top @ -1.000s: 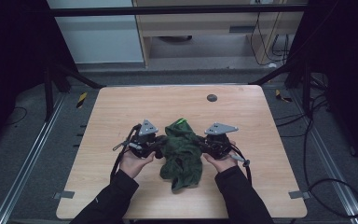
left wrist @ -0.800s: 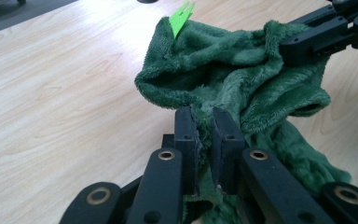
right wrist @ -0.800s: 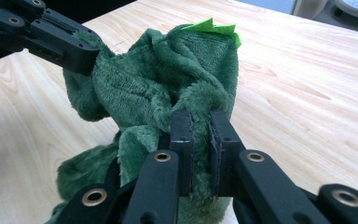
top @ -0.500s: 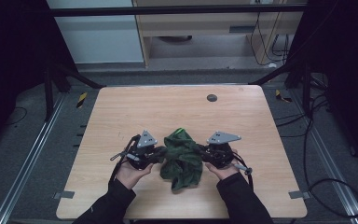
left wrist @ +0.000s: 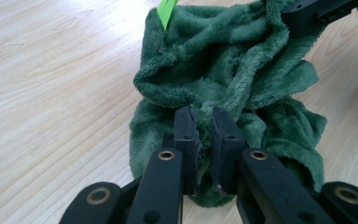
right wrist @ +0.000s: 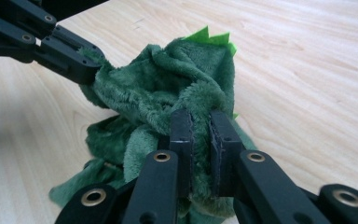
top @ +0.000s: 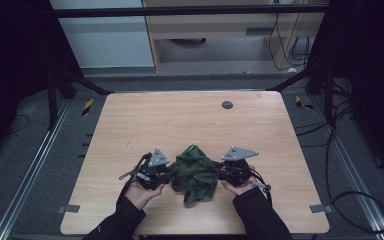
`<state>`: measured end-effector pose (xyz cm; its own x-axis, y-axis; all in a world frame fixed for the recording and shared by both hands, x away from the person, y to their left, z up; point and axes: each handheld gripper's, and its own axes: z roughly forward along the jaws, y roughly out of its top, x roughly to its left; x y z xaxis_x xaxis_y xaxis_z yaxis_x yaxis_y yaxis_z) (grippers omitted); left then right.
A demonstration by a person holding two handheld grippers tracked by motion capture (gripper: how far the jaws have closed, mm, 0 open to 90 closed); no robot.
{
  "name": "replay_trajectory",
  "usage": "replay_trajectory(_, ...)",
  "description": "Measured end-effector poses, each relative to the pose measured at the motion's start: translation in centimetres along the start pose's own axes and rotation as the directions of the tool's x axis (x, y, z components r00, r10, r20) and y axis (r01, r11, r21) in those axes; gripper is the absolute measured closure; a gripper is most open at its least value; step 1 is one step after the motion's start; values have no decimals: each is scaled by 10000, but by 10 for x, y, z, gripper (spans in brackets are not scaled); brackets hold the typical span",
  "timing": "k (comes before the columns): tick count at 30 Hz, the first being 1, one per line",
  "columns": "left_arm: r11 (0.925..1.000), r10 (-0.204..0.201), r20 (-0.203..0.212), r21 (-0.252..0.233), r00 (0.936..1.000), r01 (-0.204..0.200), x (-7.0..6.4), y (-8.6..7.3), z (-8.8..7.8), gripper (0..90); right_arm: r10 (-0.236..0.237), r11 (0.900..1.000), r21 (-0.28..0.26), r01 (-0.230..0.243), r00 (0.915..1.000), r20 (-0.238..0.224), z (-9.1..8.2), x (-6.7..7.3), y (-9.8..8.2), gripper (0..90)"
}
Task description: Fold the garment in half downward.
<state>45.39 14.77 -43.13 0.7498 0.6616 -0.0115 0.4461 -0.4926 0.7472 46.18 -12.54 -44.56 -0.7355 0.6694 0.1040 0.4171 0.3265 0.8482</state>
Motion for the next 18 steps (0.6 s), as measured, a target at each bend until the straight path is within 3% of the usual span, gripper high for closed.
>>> replay_trajectory(7,9999,45,164,133,9999,-47,-5,-7,0,824,-167,9996,209,169,9998,-92,-3,5,-9,808)
replay_trajectory(18,9982,217,346,551,9992,-236,-14,-19,8,822,72,9978,663,-51,9994,-324,-5,8,-28,790)
